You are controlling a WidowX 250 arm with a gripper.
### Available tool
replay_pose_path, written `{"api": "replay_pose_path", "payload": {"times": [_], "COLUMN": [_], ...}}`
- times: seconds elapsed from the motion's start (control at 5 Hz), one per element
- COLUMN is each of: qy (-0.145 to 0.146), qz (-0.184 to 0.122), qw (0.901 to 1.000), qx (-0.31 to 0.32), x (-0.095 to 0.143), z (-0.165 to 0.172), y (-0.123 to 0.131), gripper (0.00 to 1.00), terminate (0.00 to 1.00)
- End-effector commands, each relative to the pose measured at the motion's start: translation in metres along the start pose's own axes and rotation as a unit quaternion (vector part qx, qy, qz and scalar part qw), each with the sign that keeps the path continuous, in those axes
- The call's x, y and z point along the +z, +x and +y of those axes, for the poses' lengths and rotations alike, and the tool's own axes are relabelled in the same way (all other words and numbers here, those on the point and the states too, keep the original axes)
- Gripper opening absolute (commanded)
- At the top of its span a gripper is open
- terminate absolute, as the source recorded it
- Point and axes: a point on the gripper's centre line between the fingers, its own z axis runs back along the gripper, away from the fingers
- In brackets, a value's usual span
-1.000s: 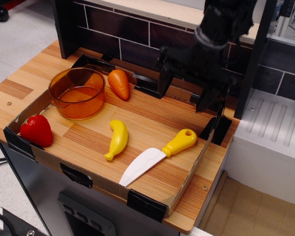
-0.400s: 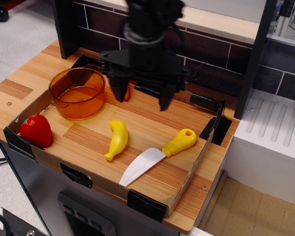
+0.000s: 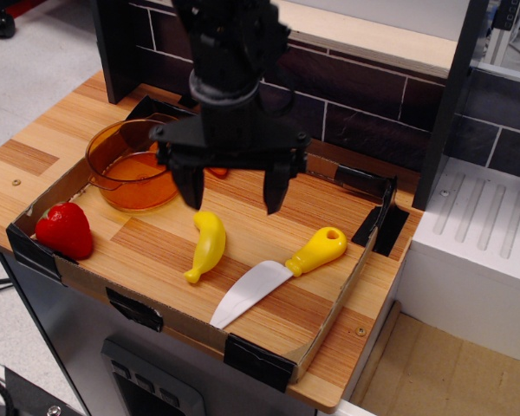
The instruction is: Put banana in pot
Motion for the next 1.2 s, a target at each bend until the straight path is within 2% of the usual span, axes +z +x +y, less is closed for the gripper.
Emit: {"api": "replay_pose_path", "payload": {"times": [0.0, 0.4, 0.8, 1.0], "qy": [0.011, 0.022, 0.031, 0.016], "qz": [0.007, -0.004, -0.007, 0.0], "qw": [0.9986, 0.9988, 0.9984, 0.9985], "qx": [0.052, 0.044, 0.046, 0.053], "x": [-0.026, -0.052, -0.068, -0.061], "z": [0.004, 0.007, 0.009, 0.012], "y": [0.001, 0.0, 0.003, 0.004], "gripper": [1.0, 1.0, 1.0, 0.0], "terminate": [0.0, 0.0, 0.0, 0.0]}}
